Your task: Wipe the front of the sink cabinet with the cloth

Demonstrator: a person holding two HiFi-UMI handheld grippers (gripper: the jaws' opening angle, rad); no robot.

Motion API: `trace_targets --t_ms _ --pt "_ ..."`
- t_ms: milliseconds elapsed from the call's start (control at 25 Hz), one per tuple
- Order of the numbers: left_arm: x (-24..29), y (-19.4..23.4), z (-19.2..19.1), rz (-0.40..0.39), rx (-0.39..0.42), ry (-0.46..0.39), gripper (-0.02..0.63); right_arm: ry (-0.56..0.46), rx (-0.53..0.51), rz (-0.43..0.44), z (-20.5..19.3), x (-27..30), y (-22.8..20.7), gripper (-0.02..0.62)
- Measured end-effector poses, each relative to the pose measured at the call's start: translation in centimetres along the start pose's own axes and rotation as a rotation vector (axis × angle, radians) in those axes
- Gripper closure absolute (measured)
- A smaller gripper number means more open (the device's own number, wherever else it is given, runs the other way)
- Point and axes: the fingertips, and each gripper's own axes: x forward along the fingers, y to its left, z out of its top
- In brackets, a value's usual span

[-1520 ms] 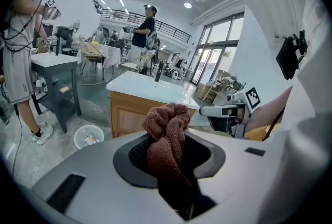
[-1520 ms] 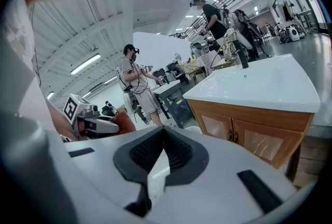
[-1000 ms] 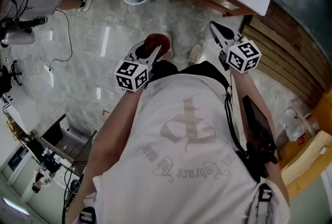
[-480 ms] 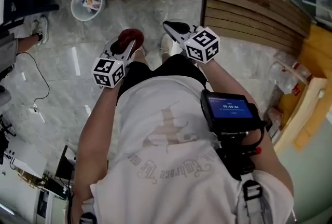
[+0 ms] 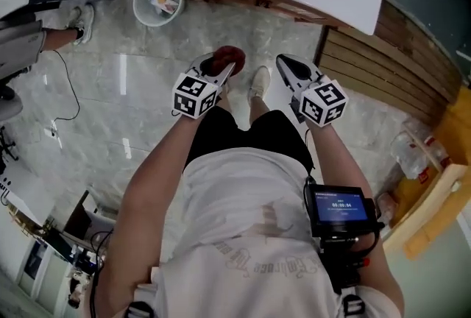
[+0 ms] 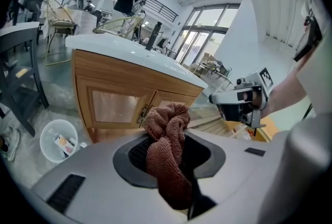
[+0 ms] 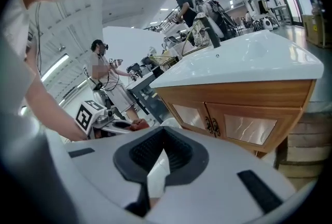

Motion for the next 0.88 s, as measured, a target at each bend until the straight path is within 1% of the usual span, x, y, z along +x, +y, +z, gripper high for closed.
trace_targets --t_ms 80,160,320,440,560,640,760,880 --pt "0.8 2.1 -0.1 0.029 0.005 -0.003 0.489 -0.017 0.013 -0.007 0.1 1.1 -0.2 0.583" --pt "1.6 3.8 -0.5 0.054 -0.010 -0.005 0.488 -0.017 0.027 -0.012 -0.4 2.0 -0.3 0.583" --pt "3.3 5.7 -0.9 0.067 -0.046 -0.013 0.489 0.007 0.048 -0.014 -2.0 3.5 -0.6 0.583" --pt "4.2 6.2 -0.7 0.053 -0.056 -0.024 0.488 0.026 0.050 -0.023 -3.0 4.0 -0.6 0.583" --pt "5.7 6.7 0.1 0.054 -0.059 -0.036 0.489 0.036 0.037 -0.030 -3.1 4.6 -1.5 0.583" --pt "6.9 6.2 0.5 0.045 -0.056 -0.031 0.489 0.032 0.043 -0.042 -3.2 4.4 -2.1 0.583" --pt "8.6 5.0 1.8 0.006 -0.050 -0.033 0.489 0.007 0.068 -0.065 -3.1 3.9 -2.4 0.583" --pt "10.0 4.0 3.6 -0.031 -0.019 -0.038 0.488 -0.017 0.084 -0.078 -3.1 3.7 -1.6 0.583"
